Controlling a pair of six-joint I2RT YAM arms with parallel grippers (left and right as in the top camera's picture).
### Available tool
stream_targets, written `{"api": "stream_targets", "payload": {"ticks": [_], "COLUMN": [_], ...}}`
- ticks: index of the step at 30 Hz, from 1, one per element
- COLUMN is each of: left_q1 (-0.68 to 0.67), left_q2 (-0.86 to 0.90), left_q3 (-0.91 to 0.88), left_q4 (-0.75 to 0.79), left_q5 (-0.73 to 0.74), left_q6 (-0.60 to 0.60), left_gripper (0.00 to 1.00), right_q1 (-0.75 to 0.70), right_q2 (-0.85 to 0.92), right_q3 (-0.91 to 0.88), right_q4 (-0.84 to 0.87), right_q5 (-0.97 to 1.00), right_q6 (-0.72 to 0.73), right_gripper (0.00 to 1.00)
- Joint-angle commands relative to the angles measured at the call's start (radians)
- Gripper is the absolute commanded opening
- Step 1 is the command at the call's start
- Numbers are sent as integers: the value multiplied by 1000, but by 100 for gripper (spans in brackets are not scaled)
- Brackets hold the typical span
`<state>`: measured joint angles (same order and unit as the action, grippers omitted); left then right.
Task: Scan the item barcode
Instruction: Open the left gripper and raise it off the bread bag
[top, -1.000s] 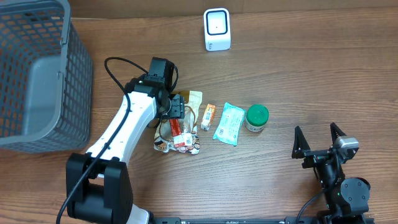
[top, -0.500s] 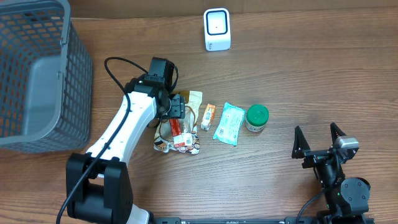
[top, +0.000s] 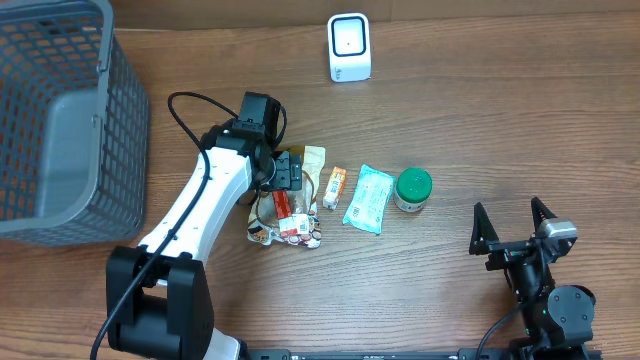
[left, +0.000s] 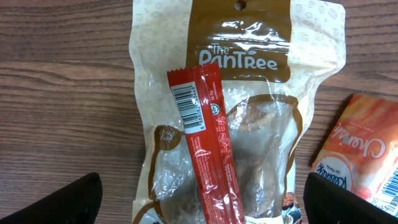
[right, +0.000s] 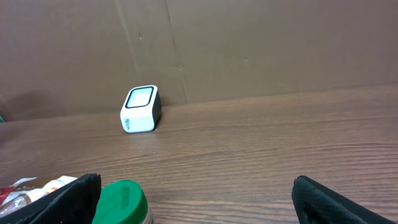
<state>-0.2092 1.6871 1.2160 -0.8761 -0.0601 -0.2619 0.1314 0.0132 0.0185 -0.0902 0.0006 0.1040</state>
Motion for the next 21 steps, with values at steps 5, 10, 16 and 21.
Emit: {"api": "stream_targets", "payload": {"ticks": [5,10,16,21], "left_q1": [0,1,1,-11], "left_q2": [5,5,5,5], "left_q3": [21,33,141,239], "left_q4": [0,-8,-60,-76], "left_q5": [88,86,100,227], "left_q6": [-7,-5,-8,-8], "left_gripper": [100,100,96,85], "right_q1": [-3,-3,-3,-3], "right_q2": [-3,-2,-2,-3], "right_q3": [-10,-10,-10,-10], "right_q4": [6,6,6,6], "right_q5": [6,6,6,6], "right_q6": [-4,-4,-4,-4], "right_gripper": [100,100,100,100]}}
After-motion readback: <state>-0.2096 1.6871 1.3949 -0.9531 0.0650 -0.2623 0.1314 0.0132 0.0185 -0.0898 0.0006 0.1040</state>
